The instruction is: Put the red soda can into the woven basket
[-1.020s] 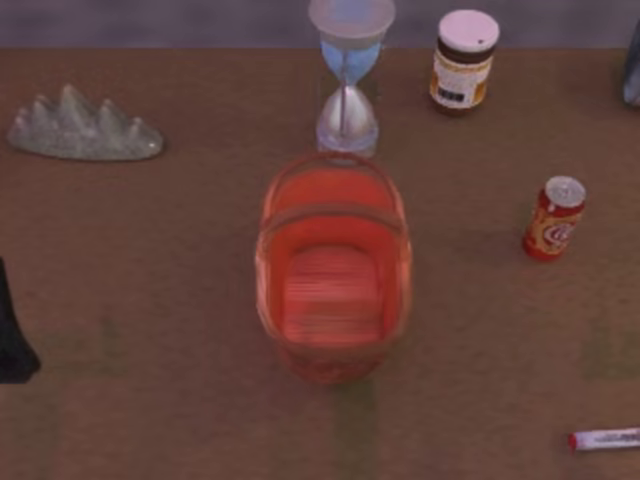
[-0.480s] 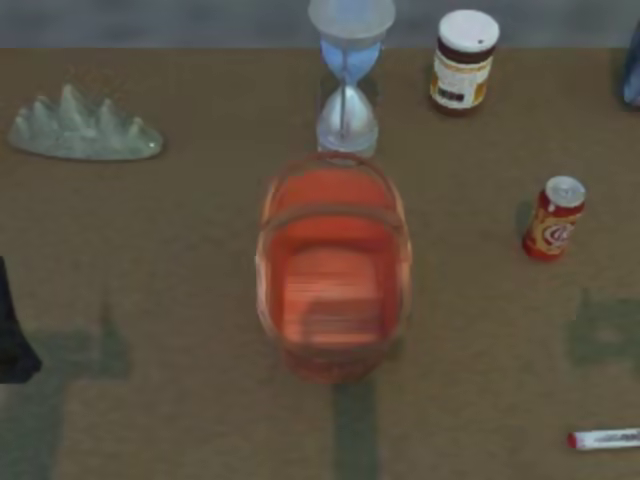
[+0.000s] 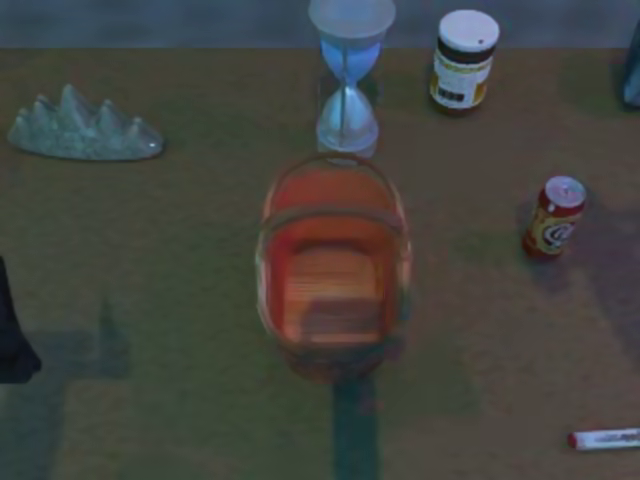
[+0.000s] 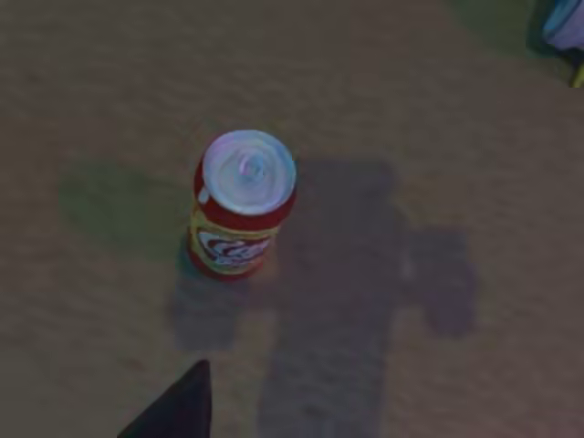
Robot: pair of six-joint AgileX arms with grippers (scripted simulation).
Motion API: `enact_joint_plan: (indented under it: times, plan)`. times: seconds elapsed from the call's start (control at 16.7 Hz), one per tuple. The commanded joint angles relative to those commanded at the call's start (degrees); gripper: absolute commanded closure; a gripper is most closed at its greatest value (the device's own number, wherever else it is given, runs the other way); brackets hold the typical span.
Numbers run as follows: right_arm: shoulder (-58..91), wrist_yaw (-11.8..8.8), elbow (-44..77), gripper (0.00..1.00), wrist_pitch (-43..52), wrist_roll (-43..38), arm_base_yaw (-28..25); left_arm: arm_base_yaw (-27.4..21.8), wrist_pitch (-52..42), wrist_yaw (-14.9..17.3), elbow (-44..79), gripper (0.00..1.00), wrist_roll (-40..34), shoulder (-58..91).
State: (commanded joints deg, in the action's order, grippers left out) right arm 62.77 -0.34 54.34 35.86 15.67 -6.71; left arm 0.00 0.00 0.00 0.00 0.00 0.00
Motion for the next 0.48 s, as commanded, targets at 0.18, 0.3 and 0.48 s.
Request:
enact_joint_plan:
  times: [0.18,0.3,0.48]
  plan:
    - [19.0,0.4,15.8,0.00,10.0,4.3,-1.4,0.0,0.0,0.0,0.0,0.00,0.0,0.0]
    - [30.9,0.6,25.6,0.00,16.2,7.0,-2.3,0.0,0.0,0.0,0.0,0.00,0.0,0.0]
    - [46.4,0.7,38.3,0.00,24.2,10.5,-3.6,0.0,0.0,0.0,0.0,0.00,0.0,0.0]
